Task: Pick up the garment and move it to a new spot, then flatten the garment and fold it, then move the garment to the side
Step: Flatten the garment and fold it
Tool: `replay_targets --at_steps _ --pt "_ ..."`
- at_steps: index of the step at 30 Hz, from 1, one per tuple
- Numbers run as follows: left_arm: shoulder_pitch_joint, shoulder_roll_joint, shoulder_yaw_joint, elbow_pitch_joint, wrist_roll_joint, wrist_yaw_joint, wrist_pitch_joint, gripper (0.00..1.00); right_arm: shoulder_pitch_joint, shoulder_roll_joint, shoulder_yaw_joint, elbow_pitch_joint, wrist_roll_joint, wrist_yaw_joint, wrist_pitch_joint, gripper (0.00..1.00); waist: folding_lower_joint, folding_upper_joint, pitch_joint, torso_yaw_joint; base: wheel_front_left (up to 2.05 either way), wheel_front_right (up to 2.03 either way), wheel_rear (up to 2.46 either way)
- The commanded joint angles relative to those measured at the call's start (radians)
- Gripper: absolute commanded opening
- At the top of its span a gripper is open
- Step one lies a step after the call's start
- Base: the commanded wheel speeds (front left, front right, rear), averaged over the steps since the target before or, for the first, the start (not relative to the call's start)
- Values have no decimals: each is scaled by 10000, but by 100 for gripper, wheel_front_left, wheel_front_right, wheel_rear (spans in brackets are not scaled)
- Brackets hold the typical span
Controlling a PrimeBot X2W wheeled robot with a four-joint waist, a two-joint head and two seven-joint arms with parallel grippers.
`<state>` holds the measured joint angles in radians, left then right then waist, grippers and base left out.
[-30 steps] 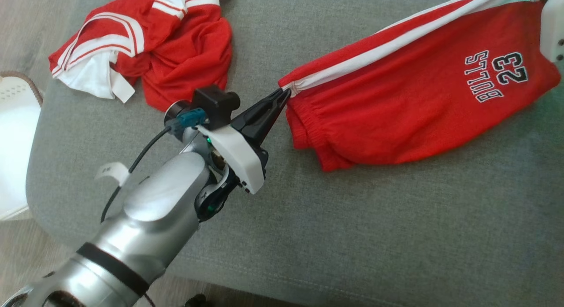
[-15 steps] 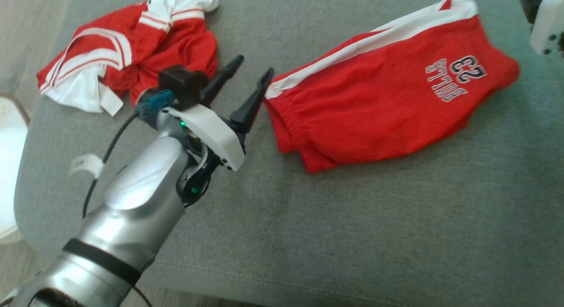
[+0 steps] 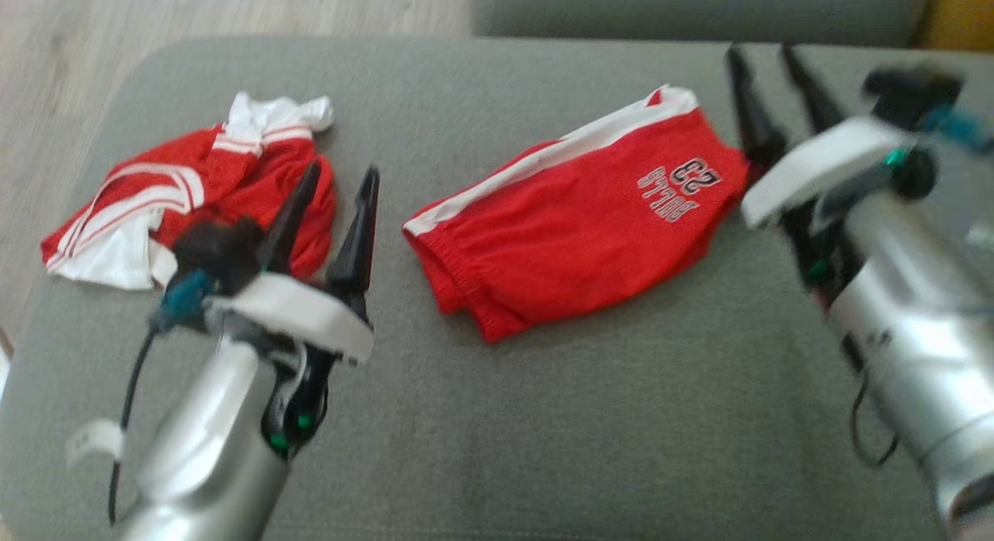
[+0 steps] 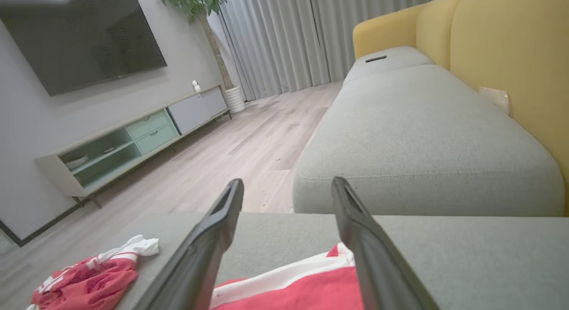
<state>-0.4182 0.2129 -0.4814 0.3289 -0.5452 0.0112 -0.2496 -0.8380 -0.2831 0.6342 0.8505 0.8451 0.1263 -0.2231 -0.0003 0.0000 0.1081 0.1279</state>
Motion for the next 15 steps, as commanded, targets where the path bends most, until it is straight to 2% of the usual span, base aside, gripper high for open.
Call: replay_targets --at_steps 1,6,10,15 --pt "-96 143 526 -426 165 73 -121 100 166 120 -102 -358 -221 44 -187 100 3 0 -465 -390 0 0 0" --pt "1154 -209 1191 -1017 667 197 -121 100 1708 646 -1015 -939 -1316 44 -366 100 3 0 -858 -689 0 0 0" --pt "2086 -578 1760 -1408 1141 226 -121 100 3071 1216 -2402 -1851 -2268 44 -381 100 3 0 -1086 -877 0 0 0" --pt "3188 -1021 2353 -1764 1828 -13 -122 100 4989 1985 -3877 -3075 -3575 44 -384 100 3 0 -1265 -1030 0 0 0"
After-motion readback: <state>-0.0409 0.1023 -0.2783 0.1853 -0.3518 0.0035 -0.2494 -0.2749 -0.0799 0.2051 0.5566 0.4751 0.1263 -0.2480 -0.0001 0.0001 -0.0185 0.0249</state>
